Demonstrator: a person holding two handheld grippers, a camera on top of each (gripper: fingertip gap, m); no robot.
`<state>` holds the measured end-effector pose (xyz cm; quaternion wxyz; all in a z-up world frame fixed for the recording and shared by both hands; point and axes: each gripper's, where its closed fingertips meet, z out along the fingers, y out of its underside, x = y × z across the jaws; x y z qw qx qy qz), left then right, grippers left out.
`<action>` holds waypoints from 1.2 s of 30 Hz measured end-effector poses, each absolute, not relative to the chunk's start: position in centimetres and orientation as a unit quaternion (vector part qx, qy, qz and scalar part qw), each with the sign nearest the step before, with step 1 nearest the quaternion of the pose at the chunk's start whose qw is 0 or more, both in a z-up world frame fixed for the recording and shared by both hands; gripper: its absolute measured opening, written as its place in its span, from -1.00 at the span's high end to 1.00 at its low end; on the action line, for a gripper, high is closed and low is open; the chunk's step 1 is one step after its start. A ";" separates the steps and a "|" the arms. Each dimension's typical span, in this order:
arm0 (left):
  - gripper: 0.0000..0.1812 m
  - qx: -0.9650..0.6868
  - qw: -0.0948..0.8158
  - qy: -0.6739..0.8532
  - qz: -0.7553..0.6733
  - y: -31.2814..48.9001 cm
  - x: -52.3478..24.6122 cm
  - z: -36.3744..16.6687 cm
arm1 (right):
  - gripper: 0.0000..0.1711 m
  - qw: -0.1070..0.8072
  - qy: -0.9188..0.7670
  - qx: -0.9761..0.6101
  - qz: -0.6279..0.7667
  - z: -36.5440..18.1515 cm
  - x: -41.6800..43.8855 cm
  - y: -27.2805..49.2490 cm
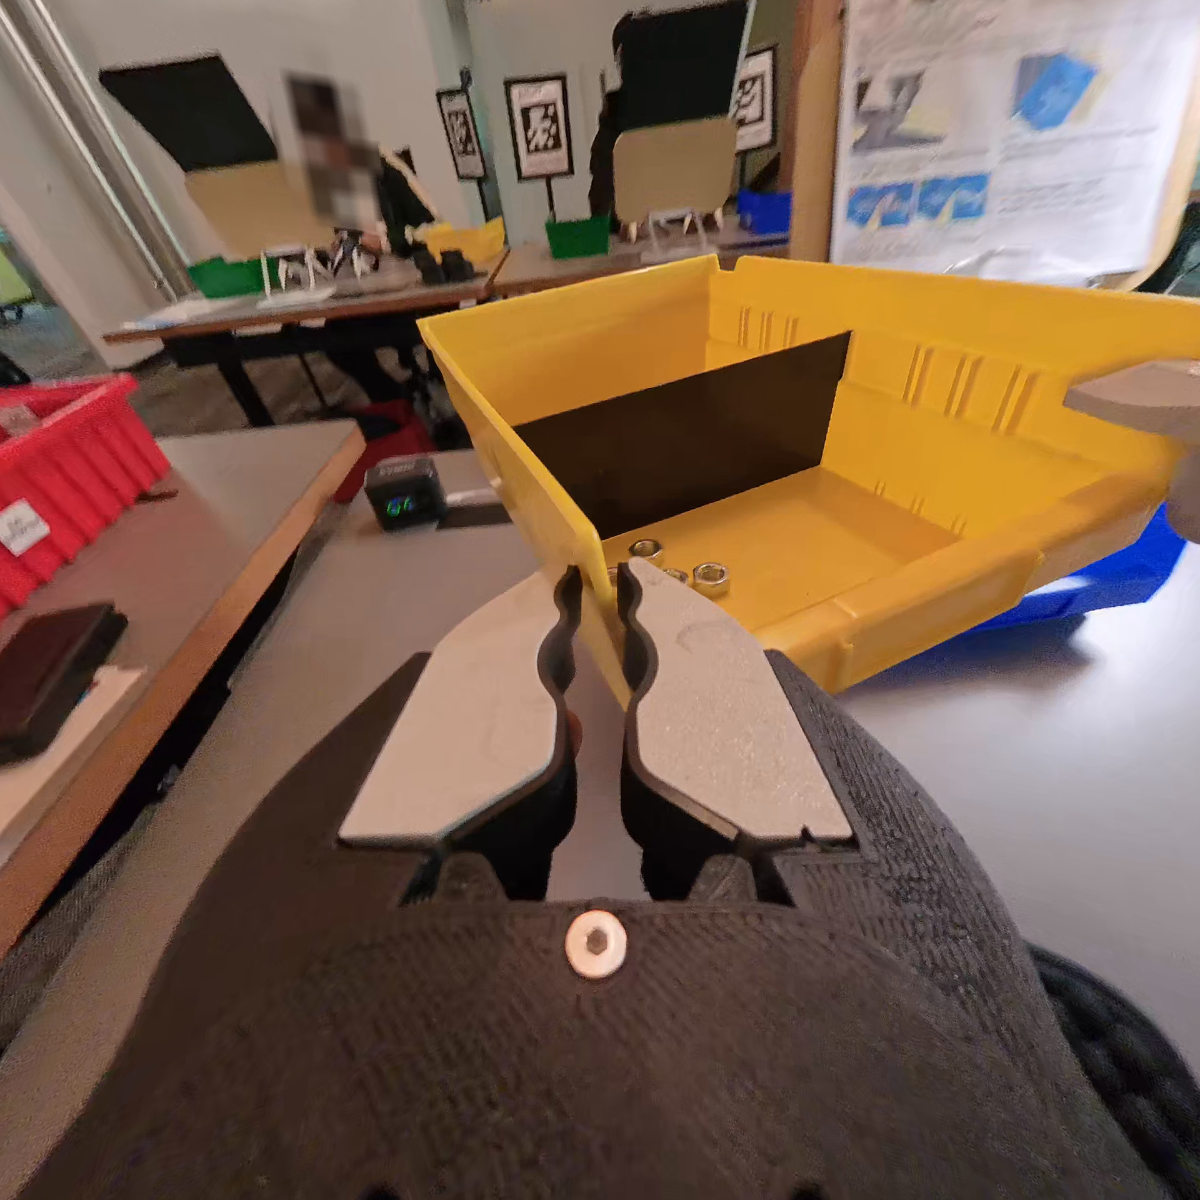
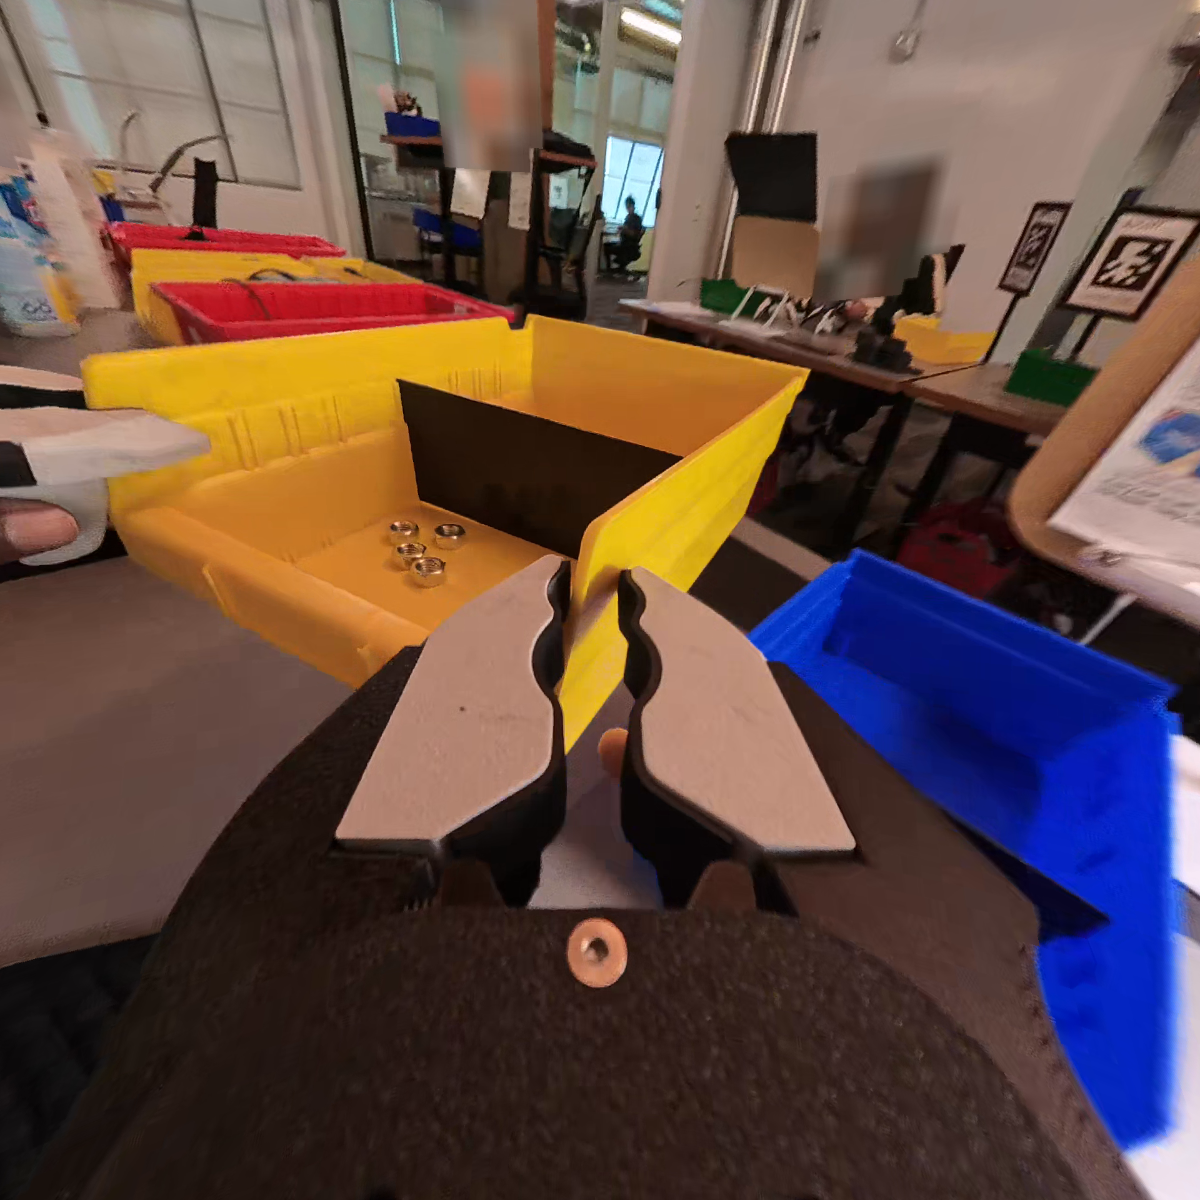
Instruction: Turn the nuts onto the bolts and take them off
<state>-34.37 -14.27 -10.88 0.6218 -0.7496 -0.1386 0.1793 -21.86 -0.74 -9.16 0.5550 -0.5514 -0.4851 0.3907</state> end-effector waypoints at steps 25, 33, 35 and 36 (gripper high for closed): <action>0.51 -0.884 0.425 0.145 0.126 -9.3 -30.2 -22.1 | 0.43 0.379 -0.776 -0.490 0.122 -25.3 -15.4 8.3; 0.50 -0.919 0.184 0.326 0.123 -6.1 -27.9 -31.3 | 0.66 0.284 -0.838 -0.466 0.011 -30.6 -17.1 10.1; 0.66 -0.915 0.193 0.333 0.118 -5.7 -27.8 -31.5 | 0.66 0.281 -0.839 -0.466 0.015 -30.6 -16.1 9.9; 0.66 -0.916 0.196 0.332 0.114 -5.7 -27.8 -31.6 | 0.67 0.285 -0.838 -0.465 0.017 -30.5 -15.4 9.7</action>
